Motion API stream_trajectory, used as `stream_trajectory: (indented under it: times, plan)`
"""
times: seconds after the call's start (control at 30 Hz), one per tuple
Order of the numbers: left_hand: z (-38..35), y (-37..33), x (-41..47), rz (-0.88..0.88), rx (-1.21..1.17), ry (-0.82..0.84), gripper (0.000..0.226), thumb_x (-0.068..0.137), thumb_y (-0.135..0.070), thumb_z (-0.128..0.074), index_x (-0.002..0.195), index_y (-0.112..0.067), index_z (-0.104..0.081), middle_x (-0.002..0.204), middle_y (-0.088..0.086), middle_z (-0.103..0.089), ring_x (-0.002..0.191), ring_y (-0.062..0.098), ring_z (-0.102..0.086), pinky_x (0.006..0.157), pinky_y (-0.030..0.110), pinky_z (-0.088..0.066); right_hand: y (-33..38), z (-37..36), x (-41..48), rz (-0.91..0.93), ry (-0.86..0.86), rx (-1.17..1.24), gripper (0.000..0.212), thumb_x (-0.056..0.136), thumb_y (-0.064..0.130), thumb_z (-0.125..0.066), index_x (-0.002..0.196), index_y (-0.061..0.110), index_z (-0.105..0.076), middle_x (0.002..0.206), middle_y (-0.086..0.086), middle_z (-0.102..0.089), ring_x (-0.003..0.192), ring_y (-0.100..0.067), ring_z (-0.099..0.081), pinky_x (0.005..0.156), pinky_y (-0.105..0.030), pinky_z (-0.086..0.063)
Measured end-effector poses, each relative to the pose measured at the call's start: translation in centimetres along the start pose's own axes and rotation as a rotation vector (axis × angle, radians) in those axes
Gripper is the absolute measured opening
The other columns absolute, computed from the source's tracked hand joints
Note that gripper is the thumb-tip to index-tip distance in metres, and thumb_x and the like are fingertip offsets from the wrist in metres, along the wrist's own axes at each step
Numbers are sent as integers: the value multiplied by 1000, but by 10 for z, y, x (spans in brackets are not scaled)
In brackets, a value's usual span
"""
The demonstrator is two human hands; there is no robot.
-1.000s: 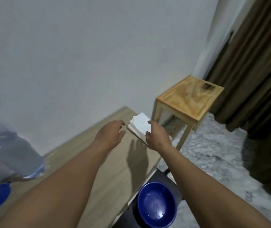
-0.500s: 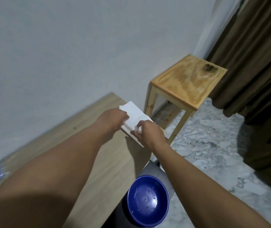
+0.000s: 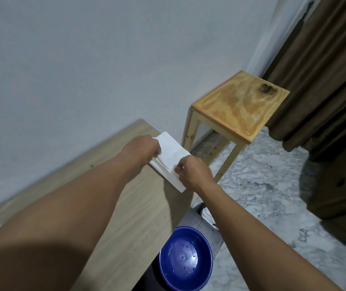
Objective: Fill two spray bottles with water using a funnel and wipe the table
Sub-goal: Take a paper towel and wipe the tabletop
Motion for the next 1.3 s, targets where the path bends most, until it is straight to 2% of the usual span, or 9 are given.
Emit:
stream_trajectory:
  times: [0.1,0.37,0.5,0.67,0.8,0.97,1.07,1.2,1.3]
  plan:
    - [0,5,3,-58,-34,-35,32,86,-6,-61,109,-25,-74,107,-5,-72,97,18,-66,70,22,-41,0,-1,-1,5,-3,-8,20,96,26,-56,96,16,-74,99,-6,-72,91,-29,-65,73,-34,-52]
    - [11,-4,8,-129,64,-16,20,88,-20,-55,92,-19,-75,92,-1,-75,92,22,-66,76,37,-54,2,-2,-1,52,-77,9,32,97,39,-51,92,13,-69,95,-4,-67,88,-27,-64,67,-33,-50]
    - [14,-8,9,-101,62,-17,22,84,-21,-50,80,-21,-72,90,0,-75,90,23,-67,76,41,-56,7,-4,4,68,-84,-28,38,97,50,-52,94,16,-67,106,-3,-63,97,-27,-62,78,-38,-53]
    - [18,-10,10,-49,22,5,30,77,-17,-50,84,-32,-76,87,-9,-73,85,18,-63,80,38,-57,6,-5,7,93,-83,-47,29,97,45,-55,97,19,-68,108,-3,-63,98,-27,-62,77,-37,-53]
    - [18,-13,10,-9,10,29,34,77,-16,-51,91,-29,-78,94,-9,-76,92,18,-68,78,34,-57,3,-6,10,70,-84,5,35,98,48,-52,88,18,-68,102,-2,-64,92,-27,-62,74,-37,-54]
    - [16,-10,12,28,7,30,36,64,-26,-40,75,-18,-73,83,1,-75,83,25,-70,68,43,-59,4,-8,11,66,-101,13,38,98,50,-51,88,17,-69,103,-3,-63,91,-28,-61,75,-37,-53]
    - [16,-11,13,32,5,23,23,69,-25,-44,66,-23,-66,81,2,-74,81,25,-69,66,43,-59,4,-9,11,75,-94,0,29,96,46,-55,92,20,-69,106,-3,-62,94,-27,-61,76,-37,-53]
    - [19,-16,12,-6,-36,-10,22,88,-24,-52,88,-21,-73,96,-6,-72,91,21,-64,78,38,-55,3,-8,11,92,-114,2,19,94,32,-54,98,20,-69,108,-5,-61,96,-29,-60,78,-39,-55]
    - [19,-17,14,-16,-62,-4,18,87,-16,-53,90,-20,-70,100,-3,-70,94,22,-63,81,37,-54,4,-12,11,99,-104,-32,19,95,26,-51,99,18,-68,107,-6,-61,96,-30,-59,79,-41,-55]
Point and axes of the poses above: each hand's wrist, its own x-axis towards the middle knuckle, its own z-axis out of the back of the hand, y = z × x, the point moved 2 cm from there along x, towards the middle knuckle
